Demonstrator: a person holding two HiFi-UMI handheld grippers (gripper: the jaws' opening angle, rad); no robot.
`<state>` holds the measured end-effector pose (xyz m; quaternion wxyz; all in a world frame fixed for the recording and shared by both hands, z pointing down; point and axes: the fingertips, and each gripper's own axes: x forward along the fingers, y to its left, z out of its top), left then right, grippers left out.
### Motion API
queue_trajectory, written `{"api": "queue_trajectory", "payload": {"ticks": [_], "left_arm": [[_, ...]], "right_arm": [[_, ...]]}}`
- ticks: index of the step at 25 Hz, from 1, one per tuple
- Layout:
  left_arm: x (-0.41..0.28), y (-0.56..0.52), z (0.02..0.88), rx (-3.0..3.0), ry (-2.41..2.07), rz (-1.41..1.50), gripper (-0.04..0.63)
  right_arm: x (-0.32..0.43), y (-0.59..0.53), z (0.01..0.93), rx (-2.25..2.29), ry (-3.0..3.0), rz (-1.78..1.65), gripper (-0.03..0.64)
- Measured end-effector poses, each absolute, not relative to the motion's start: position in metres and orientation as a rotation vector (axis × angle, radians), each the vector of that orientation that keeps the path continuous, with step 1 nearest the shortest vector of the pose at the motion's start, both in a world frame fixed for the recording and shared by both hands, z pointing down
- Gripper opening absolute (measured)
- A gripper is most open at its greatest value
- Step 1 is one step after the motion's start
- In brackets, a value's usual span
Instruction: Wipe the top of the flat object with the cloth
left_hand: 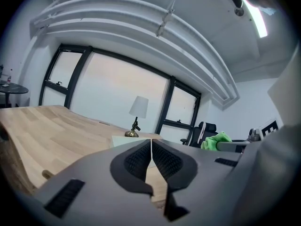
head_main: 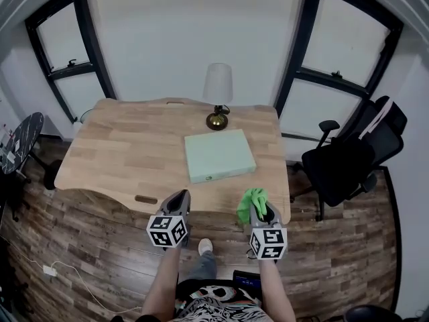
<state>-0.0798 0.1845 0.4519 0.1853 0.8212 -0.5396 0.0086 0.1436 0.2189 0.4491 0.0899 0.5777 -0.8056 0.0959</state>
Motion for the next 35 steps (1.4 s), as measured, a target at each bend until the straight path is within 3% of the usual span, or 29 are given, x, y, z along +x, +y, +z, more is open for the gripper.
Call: {"api": "queue_trajectory", "payload": {"ticks": [14,35], "left_arm": [[-0.089,-0.016,0.508,2.230,-1.435,0.160,0.012],[-0.096,-0.093,0.553,2.147,-1.421,0.231,0.013]], "right_arm": [[0.158,0.029,0.485,1.752,-2.249,0.401,0.091],[0.164,-0.054,0.510,1.729,-2.202,0.431,0.091]]}}
